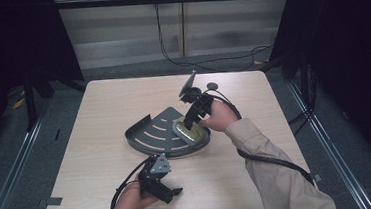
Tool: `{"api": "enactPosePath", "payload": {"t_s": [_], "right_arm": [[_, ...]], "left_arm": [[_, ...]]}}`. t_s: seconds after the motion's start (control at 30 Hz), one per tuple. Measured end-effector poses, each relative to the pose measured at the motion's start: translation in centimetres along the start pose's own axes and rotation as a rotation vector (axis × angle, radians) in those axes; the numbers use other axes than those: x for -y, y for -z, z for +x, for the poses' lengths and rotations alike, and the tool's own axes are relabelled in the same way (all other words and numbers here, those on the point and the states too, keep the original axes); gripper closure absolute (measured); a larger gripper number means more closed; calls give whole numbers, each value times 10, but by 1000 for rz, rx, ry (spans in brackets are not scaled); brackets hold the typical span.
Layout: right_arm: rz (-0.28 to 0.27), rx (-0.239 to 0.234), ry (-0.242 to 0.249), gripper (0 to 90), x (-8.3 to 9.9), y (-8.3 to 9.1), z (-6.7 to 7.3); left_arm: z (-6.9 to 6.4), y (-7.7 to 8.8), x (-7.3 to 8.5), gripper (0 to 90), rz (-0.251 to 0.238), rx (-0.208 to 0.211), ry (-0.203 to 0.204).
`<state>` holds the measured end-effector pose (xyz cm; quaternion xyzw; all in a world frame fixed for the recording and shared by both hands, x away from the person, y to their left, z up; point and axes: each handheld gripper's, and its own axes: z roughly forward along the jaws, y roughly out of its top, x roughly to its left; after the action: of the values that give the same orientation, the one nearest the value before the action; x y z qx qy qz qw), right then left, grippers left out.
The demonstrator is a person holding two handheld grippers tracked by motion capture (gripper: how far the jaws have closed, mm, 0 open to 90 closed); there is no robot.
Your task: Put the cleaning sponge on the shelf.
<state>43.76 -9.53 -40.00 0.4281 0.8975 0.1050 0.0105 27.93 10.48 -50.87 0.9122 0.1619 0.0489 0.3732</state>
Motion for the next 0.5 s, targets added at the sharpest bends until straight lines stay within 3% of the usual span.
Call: {"api": "enactPosePath", "payload": {"t_s": [0.5], "right_arm": [[-3, 7, 16, 221, 10, 13, 0]], "left_arm": [[0, 0, 0, 0, 0, -1, 0]]}}
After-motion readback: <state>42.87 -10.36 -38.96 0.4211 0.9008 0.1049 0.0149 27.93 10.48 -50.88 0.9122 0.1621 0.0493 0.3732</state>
